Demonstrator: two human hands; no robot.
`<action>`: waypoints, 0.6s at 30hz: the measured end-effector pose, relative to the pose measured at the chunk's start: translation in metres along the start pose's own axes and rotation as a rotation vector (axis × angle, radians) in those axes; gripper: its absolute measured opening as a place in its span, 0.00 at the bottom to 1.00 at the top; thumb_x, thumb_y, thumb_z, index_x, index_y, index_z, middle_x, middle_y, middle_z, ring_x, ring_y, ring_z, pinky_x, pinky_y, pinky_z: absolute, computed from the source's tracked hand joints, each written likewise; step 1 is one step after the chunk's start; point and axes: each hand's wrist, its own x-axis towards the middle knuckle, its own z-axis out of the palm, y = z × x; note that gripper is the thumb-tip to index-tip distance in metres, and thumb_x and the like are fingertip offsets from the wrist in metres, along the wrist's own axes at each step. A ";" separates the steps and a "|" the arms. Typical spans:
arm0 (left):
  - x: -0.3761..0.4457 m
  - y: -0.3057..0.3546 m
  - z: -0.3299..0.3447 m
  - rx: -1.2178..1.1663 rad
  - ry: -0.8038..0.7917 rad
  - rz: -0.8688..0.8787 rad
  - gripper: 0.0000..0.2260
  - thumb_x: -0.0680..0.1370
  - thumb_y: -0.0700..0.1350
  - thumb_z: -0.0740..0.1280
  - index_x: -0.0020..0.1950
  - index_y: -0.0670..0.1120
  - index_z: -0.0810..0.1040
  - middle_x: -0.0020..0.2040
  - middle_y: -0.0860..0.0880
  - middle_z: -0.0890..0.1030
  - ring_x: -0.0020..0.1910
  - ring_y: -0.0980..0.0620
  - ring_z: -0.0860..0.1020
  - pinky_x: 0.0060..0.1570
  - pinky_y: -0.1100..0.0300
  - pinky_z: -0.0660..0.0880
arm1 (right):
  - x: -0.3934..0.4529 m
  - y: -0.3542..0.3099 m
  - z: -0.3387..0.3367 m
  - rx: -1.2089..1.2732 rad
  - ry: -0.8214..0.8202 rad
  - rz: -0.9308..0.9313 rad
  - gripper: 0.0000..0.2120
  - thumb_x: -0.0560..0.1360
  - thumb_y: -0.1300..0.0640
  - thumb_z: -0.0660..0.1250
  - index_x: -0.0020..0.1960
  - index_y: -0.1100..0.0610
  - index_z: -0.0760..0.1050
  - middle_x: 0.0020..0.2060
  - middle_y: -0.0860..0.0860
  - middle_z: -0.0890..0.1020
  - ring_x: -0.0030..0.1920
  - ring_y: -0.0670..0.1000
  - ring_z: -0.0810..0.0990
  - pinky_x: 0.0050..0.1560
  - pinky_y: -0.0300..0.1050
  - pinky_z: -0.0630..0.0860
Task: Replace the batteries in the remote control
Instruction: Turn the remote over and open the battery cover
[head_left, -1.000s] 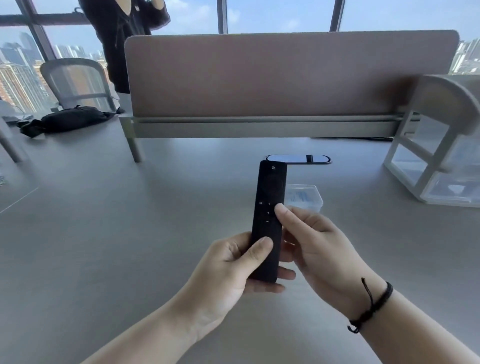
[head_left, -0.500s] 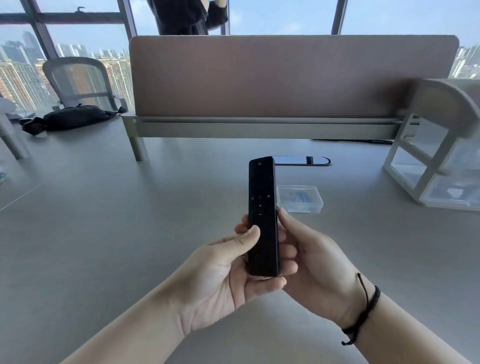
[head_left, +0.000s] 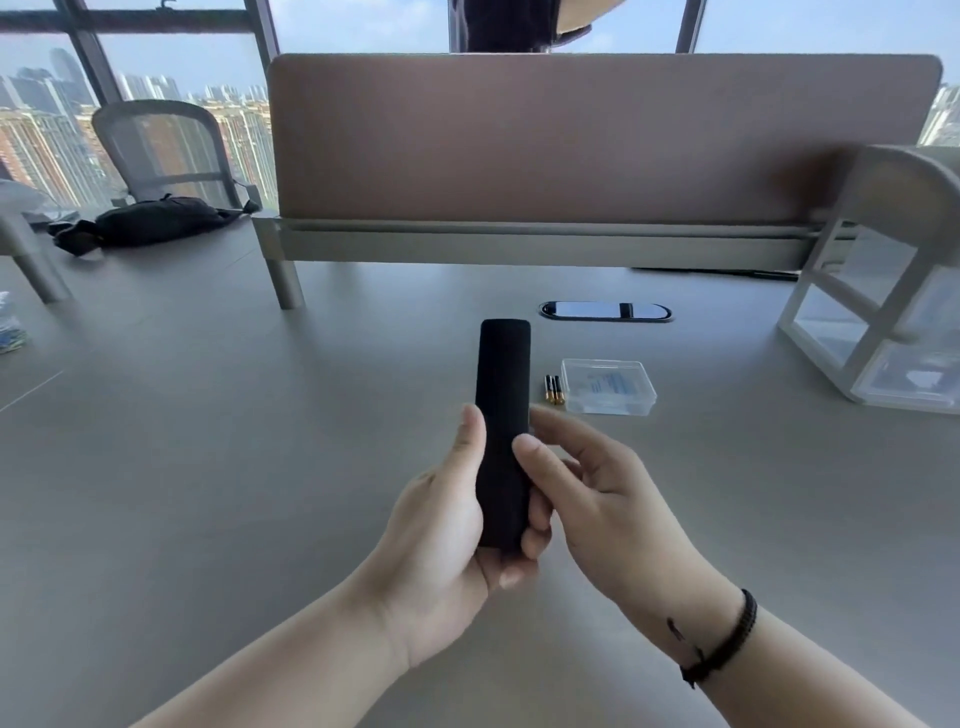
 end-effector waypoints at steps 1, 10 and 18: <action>0.000 0.001 -0.001 0.014 0.037 0.019 0.29 0.78 0.66 0.53 0.37 0.45 0.82 0.29 0.45 0.73 0.25 0.50 0.70 0.30 0.56 0.57 | 0.000 0.002 0.003 0.014 -0.020 0.006 0.12 0.81 0.58 0.61 0.58 0.49 0.80 0.25 0.47 0.73 0.25 0.49 0.75 0.33 0.44 0.77; 0.002 0.001 -0.002 0.223 0.085 0.142 0.24 0.80 0.60 0.55 0.38 0.41 0.74 0.30 0.41 0.73 0.22 0.48 0.69 0.29 0.61 0.59 | -0.001 0.002 0.005 0.039 -0.059 0.086 0.14 0.83 0.58 0.57 0.49 0.66 0.77 0.25 0.56 0.70 0.25 0.60 0.79 0.37 0.58 0.78; 0.002 -0.004 -0.002 0.290 0.054 0.253 0.16 0.83 0.49 0.55 0.42 0.41 0.72 0.31 0.41 0.73 0.24 0.48 0.70 0.22 0.62 0.59 | -0.001 -0.001 0.011 0.130 -0.040 0.177 0.16 0.83 0.57 0.55 0.44 0.64 0.76 0.20 0.48 0.69 0.21 0.56 0.74 0.36 0.71 0.78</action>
